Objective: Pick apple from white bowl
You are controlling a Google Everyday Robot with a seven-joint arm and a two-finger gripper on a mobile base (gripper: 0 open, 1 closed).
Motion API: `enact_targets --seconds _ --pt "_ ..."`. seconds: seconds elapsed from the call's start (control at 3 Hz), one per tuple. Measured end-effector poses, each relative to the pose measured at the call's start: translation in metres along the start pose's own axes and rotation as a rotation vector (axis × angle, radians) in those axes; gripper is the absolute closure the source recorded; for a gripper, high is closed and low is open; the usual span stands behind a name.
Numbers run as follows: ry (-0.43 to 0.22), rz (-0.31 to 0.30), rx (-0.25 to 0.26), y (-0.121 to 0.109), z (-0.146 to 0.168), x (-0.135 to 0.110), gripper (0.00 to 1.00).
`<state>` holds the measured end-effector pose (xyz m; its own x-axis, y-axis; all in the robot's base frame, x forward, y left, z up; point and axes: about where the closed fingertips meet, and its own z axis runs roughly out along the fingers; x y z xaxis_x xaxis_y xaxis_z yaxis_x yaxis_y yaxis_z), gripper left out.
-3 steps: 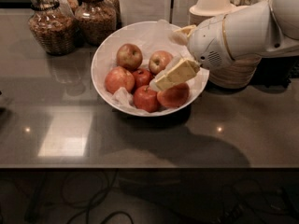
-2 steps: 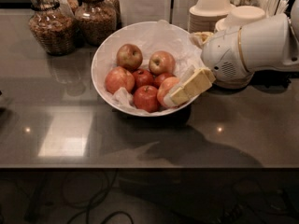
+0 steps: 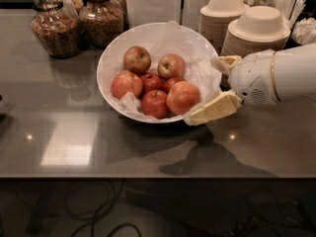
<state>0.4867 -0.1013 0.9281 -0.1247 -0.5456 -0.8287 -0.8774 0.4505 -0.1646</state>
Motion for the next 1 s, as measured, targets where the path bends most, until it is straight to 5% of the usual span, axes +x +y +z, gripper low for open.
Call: enact_targets --seconds 0.67,1.0 --pt "0.004 -0.035 0.002 -0.012 0.021 -0.026 0.51" --pt "0.008 -0.036 0.007 -0.013 0.026 -0.030 0.51"
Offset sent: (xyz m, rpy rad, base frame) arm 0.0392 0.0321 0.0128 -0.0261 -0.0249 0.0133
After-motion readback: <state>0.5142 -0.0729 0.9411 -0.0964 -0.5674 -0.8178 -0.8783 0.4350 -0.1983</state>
